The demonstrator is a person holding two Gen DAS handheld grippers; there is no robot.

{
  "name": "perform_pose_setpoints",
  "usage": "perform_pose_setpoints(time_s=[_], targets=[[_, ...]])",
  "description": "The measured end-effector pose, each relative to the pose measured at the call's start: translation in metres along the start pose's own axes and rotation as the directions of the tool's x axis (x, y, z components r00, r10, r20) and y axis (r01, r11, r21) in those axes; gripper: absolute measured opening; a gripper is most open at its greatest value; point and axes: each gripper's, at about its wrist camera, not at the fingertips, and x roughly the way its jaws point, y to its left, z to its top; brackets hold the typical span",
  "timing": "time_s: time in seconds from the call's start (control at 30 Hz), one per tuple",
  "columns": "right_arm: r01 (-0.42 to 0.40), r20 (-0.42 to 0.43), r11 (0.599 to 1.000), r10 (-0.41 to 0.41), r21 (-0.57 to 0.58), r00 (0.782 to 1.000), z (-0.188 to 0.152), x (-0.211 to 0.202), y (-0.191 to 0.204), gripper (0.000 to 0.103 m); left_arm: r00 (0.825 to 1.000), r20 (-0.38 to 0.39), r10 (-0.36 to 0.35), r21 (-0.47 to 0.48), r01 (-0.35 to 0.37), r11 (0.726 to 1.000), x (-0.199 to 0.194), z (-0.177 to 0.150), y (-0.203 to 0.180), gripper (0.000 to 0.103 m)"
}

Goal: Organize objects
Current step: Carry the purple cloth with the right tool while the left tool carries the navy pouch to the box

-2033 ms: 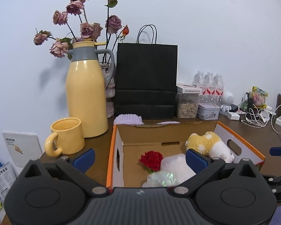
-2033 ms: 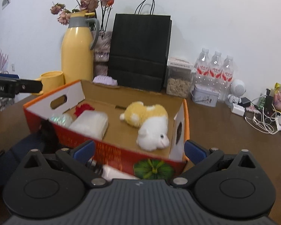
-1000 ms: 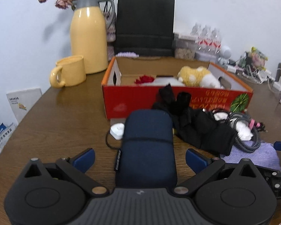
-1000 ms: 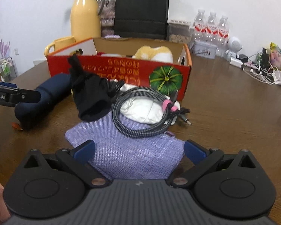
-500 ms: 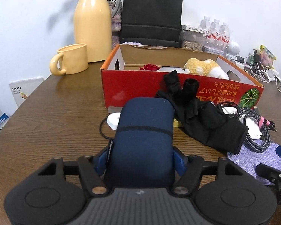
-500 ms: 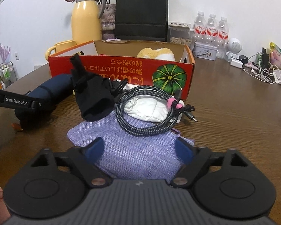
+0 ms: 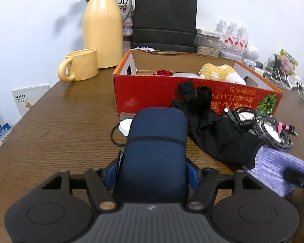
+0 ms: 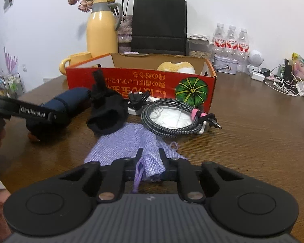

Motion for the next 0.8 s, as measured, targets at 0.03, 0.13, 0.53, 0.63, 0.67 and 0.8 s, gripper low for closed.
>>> perform_pose_setpoints(time_s=[0.03,0.13,0.53,0.63,0.67,0.8], targets=[[-0.005,0.008,1.000,0.004,0.004,1.000,0.001,-0.001,0.000,0.012,1.000,-0.001,0.010,0.008,-0.010,1.000,-0.002,0.000,-0.001,0.065],[-0.021,0.025,1.000,0.021,0.011,0.999,0.003,-0.006,0.001,0.011,1.000,0.028,0.011,0.024,-0.012,1.000,-0.010,-0.001,-0.001,0.063],[-0.055,0.154,0.998,0.051,0.020,0.987,0.032,-0.037,0.001,0.010,0.993,0.116,0.023,0.020,-0.026,0.999,-0.043,0.014,0.003,0.063],[-0.051,0.194,0.998,0.045,0.027,0.980,0.041,-0.040,0.000,0.010,0.990,0.137,0.015,0.006,-0.016,1.000,-0.047,0.023,0.005,0.063],[-0.054,0.203,0.998,0.048,0.024,0.978,0.045,-0.040,-0.001,0.010,0.989,0.145,0.014,0.004,-0.015,1.000,-0.048,0.026,0.005,0.063],[-0.058,0.241,0.998,0.054,0.012,0.969,0.064,-0.036,-0.002,0.010,0.983,0.181,0.010,0.000,-0.010,1.000,-0.049,0.044,0.001,0.063]])
